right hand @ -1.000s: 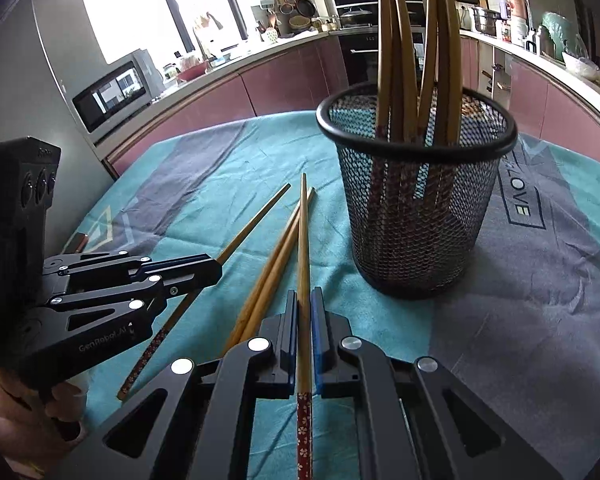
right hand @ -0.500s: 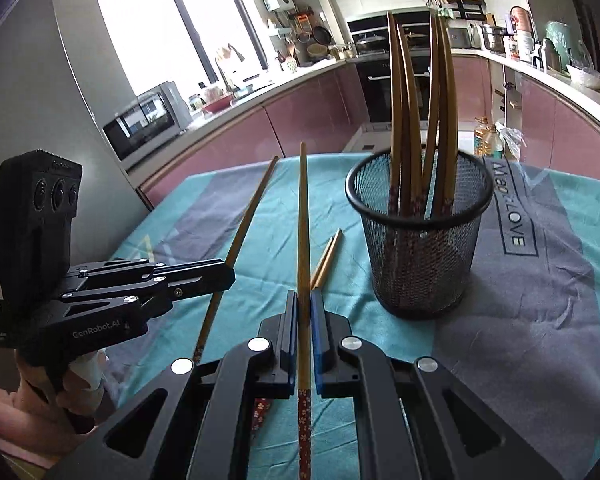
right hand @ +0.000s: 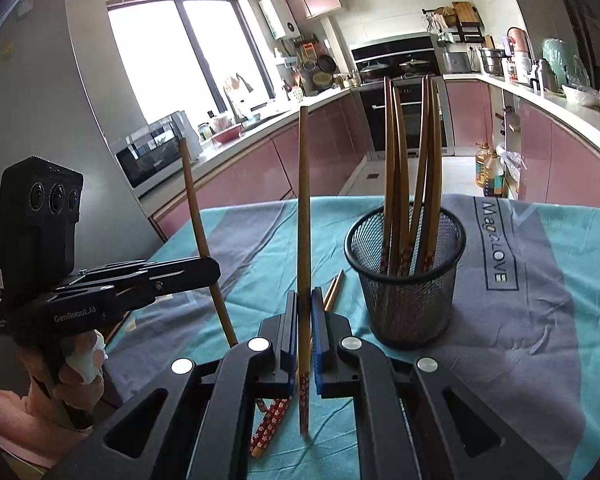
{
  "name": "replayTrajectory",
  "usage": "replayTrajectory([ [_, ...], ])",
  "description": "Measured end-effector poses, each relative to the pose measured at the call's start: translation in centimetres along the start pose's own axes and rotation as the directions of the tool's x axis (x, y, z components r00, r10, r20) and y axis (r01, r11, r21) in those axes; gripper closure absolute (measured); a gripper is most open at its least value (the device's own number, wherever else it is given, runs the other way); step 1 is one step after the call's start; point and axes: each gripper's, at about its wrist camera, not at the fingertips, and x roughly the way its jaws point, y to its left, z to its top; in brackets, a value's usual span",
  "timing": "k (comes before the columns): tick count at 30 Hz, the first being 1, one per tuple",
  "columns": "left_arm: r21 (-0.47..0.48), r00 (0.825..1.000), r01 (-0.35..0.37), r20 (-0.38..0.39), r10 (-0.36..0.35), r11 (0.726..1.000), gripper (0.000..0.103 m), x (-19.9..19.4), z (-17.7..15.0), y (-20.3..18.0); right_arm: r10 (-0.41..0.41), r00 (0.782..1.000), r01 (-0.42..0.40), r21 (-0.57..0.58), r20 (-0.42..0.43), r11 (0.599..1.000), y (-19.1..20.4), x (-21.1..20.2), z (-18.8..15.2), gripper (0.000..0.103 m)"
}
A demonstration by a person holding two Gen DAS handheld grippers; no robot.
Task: Organize utensils
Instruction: 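Raise the left gripper's chopstick over the mesh cup and lower it in while the right gripper does likewise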
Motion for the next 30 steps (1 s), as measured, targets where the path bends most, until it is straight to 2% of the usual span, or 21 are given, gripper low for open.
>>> replayTrajectory([
  [14, 0.022, 0.998, 0.027, 0.06, -0.028, 0.999, 0.095, -0.6, 3.3, -1.2, -0.014, 0.997, 0.016, -0.021, 0.081, 1.0, -0.9, -2.3, 2.3, 0.097],
  [30, 0.081, 0.989, 0.036, 0.142, -0.047, 0.996, 0.095, -0.8, 7.6, -3.0, -0.052, 0.98, 0.066, -0.069, 0.19, 0.995, -1.7, -4.8, 6.5, 0.097],
])
